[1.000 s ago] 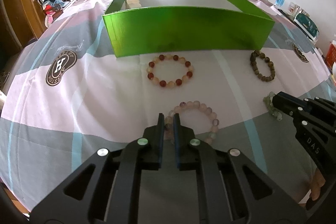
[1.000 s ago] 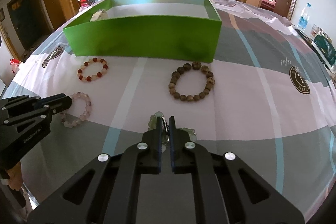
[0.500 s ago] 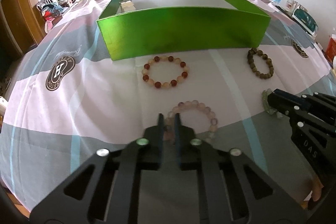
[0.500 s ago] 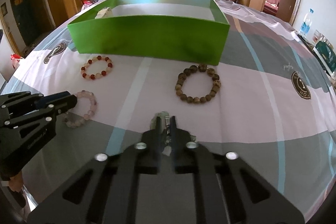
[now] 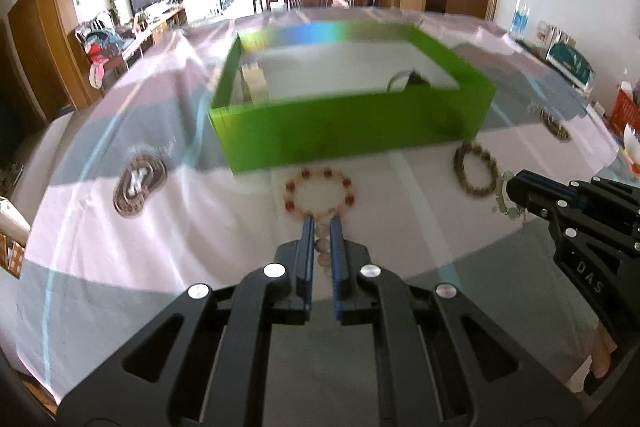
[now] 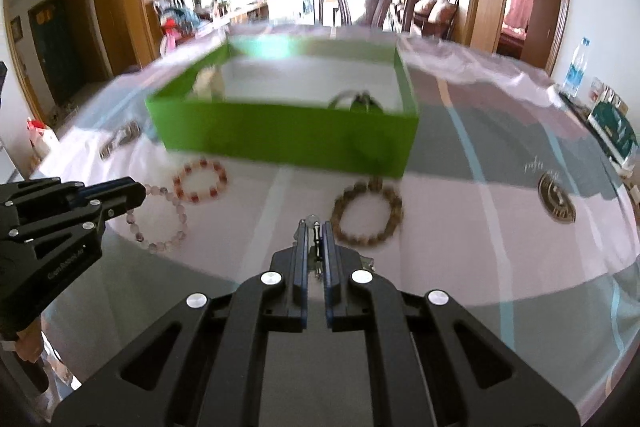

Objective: Organize jewelry
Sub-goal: 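Carry the pendant and pink bracelet over the green box and open both tools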

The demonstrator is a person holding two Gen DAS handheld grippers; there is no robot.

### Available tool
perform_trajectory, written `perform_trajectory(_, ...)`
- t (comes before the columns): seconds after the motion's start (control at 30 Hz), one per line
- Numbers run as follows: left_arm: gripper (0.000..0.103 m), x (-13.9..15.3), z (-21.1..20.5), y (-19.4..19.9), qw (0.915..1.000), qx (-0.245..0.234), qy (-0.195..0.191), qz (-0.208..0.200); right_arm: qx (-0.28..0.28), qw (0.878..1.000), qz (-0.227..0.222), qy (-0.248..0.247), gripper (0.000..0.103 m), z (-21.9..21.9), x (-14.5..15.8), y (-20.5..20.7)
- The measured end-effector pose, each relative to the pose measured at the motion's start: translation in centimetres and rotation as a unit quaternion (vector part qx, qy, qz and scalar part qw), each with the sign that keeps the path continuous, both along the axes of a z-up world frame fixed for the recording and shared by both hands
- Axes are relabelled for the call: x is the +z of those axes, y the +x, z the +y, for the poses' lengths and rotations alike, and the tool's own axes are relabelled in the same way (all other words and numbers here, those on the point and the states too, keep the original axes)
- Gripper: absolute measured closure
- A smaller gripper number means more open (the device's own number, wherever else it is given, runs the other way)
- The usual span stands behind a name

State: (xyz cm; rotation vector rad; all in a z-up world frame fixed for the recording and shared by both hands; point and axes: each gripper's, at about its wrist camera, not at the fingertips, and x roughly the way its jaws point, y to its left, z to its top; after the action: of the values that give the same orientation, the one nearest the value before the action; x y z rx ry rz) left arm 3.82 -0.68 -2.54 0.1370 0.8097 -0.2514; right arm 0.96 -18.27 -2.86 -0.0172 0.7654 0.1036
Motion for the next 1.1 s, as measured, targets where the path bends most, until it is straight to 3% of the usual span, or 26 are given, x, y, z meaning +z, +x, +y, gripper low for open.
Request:
perform_trajectory(0.3,0.095,7.5,0.1,3.0,0.9974,-0.008,-0.02,-0.069,-0.002,0.997,-0.08,-0.009,0.096,-0.2,5.8,2.2)
perform_trajectory(0.47,0.095,9.5,-0.3,6.7,0.9969,0.004,-0.025,-0.075,0.014,0.995,-0.096,0.007,0.096,-0.3,7.9,5.1)
perform_trajectory(0.63,0.095,9.0,-0.9,10.9,0.9981,0.011,-0.036,-0.048,0.023,0.995,-0.093,0.024,0.096,-0.2,8.3,8.7)
perform_trajectory(0.87,0.095,5.7,-1.8,14.2,0.9994,0.026,-0.017,-0.013,0.013,0.999,-0.039,0.029,0.096,0.6,4.6,13.6)
perform_trajectory(1.07,0.095,3.9,-1.6,15.4,0.9993,0.036,-0.011,-0.007,0.005,0.999,-0.022,0.024,0.096,0.8,2.7,14.4)
perform_trajectory(1.1,0.094,3.9,-1.5,15.5,0.9992,0.036,-0.012,-0.009,0.004,1.0,-0.022,0.018,0.091,0.9,2.6,14.4)
